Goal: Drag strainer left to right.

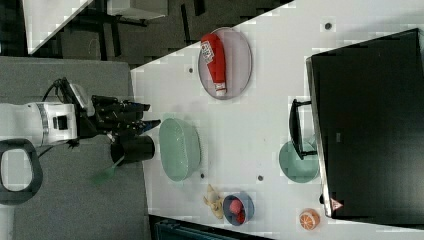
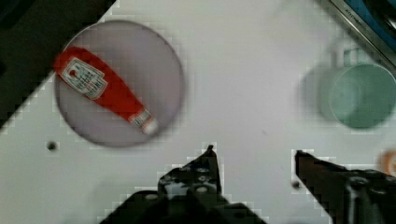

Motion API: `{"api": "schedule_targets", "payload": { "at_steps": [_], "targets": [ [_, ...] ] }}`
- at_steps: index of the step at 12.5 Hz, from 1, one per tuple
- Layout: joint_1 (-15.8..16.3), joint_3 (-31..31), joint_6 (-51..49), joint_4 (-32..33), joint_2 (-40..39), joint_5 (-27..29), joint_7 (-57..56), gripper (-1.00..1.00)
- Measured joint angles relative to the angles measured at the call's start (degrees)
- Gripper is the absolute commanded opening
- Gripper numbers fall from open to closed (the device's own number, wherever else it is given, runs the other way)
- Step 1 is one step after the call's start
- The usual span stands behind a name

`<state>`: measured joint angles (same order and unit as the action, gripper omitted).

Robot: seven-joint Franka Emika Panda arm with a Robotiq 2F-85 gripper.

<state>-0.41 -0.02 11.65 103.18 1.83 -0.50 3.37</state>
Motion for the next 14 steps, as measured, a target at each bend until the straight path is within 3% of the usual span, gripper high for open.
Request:
{"api": "schedule_targets", "payload": {
  "at_steps": [3, 7, 10, 14],
  "targets": [
    [1.15, 3.12, -11.89, 13.43, 16.75, 0.17, 0.01, 0.99],
    [0.47, 3.02, -10.75, 11.02, 28.53, 0.81, -0.04, 1.0],
    [0.63, -2.93, -6.45, 10.97, 25.5, 2.16, 0.22, 1.0],
    [2.36, -17.2, 1.91, 13.65, 11.41, 1.63, 8.78, 1.0]
  ]
}}
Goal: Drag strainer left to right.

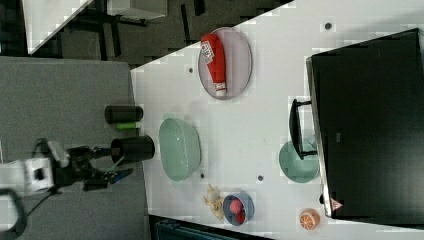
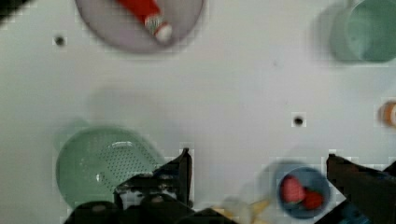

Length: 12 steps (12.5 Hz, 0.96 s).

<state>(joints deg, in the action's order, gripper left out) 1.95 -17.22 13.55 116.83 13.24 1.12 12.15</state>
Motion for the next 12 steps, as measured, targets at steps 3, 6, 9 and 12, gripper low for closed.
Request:
{"api": "schedule_targets", "payload": {
  "at_steps": [3, 6, 9, 12],
  "targets": [
    [-0.08, -9.46, 6.39, 1.34, -9.73, 0.67, 13.84, 1.0],
    [1.67, -14.39, 15.74, 1.79, -18.69, 1.18, 28.36, 1.0],
    [3.86, -15.74, 23.04, 1.12, -27.77, -2.42, 44.31, 1.0],
    [4.46, -14.34, 27.99, 1.01, -34.1, -8.97, 59.36, 1.0]
  ]
}}
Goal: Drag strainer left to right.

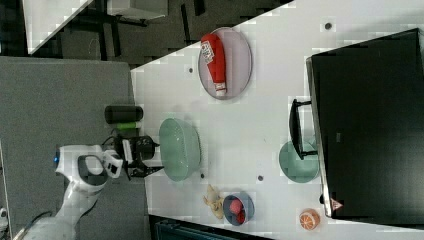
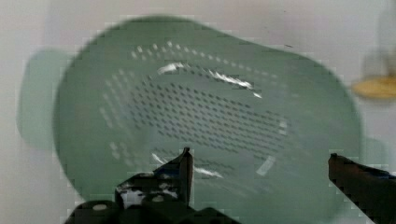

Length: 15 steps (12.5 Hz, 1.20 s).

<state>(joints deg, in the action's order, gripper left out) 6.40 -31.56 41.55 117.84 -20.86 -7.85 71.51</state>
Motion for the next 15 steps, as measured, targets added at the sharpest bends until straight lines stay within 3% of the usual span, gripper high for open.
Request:
{"api": "schedule_targets", "payload": {
  "at_steps": [5, 10, 15],
  "targets": [
    [-1.17, 1.15, 10.58, 0.78, -10.2, -5.73, 7.83, 1.0],
    [0.4, 4.6, 10.6, 0.9, -11.06, -9.79, 9.74, 1.0],
    [-1.22, 7.4, 11.5, 2.46, -12.72, -9.15, 9.85, 1.0]
  ]
}}
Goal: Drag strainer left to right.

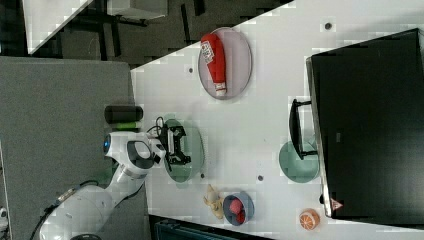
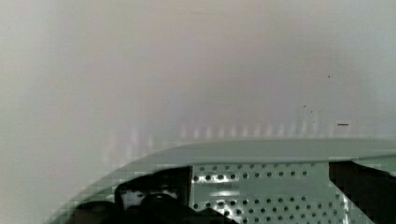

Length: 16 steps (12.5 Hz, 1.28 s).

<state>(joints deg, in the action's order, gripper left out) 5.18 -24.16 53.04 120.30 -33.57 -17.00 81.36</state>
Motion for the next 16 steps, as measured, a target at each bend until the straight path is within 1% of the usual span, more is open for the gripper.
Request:
{"api": "schedule_targets", "payload": {
  "at_steps": [1, 3, 5, 7, 9, 12, 16],
  "targets": [
    [0.03, 0.69, 0.08, 0.56, 0.11, 0.77, 0.22, 1.0],
    [0.31, 2.29, 0.08, 0.78, 0.2, -0.24, 0.22, 1.0],
    [-0.65, 2.24, -0.08, 1.12, 1.62, 0.14, 0.22, 1.0],
    [-1.85, 1.85, 1.87, 1.12, 2.46, -0.03, 0.22, 1.0],
    [-2.27, 2.32, 1.99, 1.57, 2.8, 0.32, 0.17, 1.0],
    [-3.19, 3.25, 1.82, 6.49, 4.78, -0.24, -0.06, 1.0],
    [-5.12, 3.94, 2.94, 8.17, 5.02, -1.23, -1.29, 1.0]
  ]
}}
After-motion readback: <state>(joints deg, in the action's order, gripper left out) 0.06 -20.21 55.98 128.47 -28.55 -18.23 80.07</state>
